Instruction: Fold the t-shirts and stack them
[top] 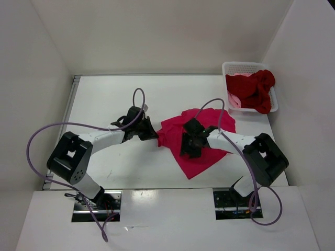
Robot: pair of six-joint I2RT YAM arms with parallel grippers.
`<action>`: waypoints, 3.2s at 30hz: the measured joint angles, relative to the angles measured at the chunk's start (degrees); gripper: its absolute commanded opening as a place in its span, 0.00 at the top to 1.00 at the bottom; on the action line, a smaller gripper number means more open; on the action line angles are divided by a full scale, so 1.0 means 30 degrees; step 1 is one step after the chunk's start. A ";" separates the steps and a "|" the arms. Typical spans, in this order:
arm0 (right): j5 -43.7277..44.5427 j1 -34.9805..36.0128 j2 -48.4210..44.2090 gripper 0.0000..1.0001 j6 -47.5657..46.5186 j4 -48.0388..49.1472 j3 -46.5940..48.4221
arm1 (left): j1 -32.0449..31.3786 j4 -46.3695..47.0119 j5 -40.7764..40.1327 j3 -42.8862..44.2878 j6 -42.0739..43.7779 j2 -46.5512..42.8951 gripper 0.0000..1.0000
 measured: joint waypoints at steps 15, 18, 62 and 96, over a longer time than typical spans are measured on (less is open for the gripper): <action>0.0998 0.3825 0.0430 0.40 0.0750 -0.0940 0.1421 | 0.0437 -0.0466 -0.0138 -0.1013 0.0488 -0.0372 1.00; 0.1421 0.3854 0.0525 0.44 0.0984 -0.1042 0.1137 | 0.0430 -0.0466 -0.0138 -0.1013 0.0554 -0.0372 1.00; -0.4102 0.4677 -0.5268 0.55 0.2157 -0.2747 0.2667 | 0.3104 -0.3789 0.4226 2.2513 0.3789 0.6579 0.18; 0.6477 -0.3898 1.2772 0.37 -0.4189 0.0911 1.9628 | 0.8495 -0.6382 -0.0940 -0.3971 0.0597 -0.8925 0.25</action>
